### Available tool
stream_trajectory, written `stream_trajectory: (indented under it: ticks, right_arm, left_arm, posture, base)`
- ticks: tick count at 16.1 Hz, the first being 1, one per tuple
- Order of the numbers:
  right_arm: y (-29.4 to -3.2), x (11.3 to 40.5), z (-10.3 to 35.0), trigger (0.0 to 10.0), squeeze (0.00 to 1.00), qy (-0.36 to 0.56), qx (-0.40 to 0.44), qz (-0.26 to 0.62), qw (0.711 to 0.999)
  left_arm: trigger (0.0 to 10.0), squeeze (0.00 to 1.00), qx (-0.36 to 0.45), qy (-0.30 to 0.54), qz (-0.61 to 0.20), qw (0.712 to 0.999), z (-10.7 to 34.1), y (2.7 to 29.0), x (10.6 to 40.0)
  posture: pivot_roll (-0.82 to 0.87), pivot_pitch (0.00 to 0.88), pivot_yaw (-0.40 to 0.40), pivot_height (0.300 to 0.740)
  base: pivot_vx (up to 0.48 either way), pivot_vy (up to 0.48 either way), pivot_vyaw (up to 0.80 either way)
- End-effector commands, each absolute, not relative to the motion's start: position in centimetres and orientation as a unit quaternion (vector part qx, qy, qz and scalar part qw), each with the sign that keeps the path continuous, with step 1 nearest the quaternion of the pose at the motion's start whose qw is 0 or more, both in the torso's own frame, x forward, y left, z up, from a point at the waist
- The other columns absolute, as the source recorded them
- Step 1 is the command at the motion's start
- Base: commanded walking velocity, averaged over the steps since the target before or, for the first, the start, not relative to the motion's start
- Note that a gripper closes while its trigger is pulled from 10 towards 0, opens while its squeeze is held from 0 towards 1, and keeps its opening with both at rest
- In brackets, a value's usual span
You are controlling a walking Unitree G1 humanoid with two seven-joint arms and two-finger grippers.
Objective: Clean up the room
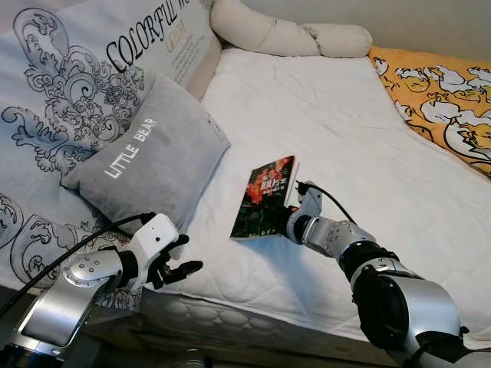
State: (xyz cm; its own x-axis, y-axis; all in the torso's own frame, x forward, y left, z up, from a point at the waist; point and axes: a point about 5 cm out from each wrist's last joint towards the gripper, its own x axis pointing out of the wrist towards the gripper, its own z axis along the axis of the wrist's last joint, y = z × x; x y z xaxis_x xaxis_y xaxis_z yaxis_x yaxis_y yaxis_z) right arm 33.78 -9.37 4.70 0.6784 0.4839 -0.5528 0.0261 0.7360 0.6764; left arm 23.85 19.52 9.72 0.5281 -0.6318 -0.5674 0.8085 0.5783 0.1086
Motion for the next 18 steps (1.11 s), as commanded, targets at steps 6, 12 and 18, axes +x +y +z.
stream_trajectory:
  ticks: [6,12,18]
  right_arm:
    - [-10.3,34.7,5.5,10.0,1.00,0.354,0.308,0.125,0.874]
    - [-13.6,34.8,5.0,10.0,1.00,0.327,0.309,0.037,0.892]
    - [-16.8,33.4,3.5,10.0,1.00,0.304,0.233,0.065,0.922]
  left_arm:
    - [10.0,0.00,0.189,0.234,-0.425,0.854,10.2,19.1,24.3]
    - [10.0,0.00,0.184,0.229,-0.424,0.857,10.1,18.6,24.4]
    - [10.0,0.00,0.123,0.168,-0.372,0.904,10.1,17.5,24.9]
  posture:
    - [0.15,0.000,-0.040,0.740]
    - [0.14,0.000,-0.039,0.740]
    - [0.12,0.000,-0.032,0.740]
  base:
    - [0.000,0.000,0.00]
    - [0.000,0.000,0.00]
    - [0.000,0.000,0.00]
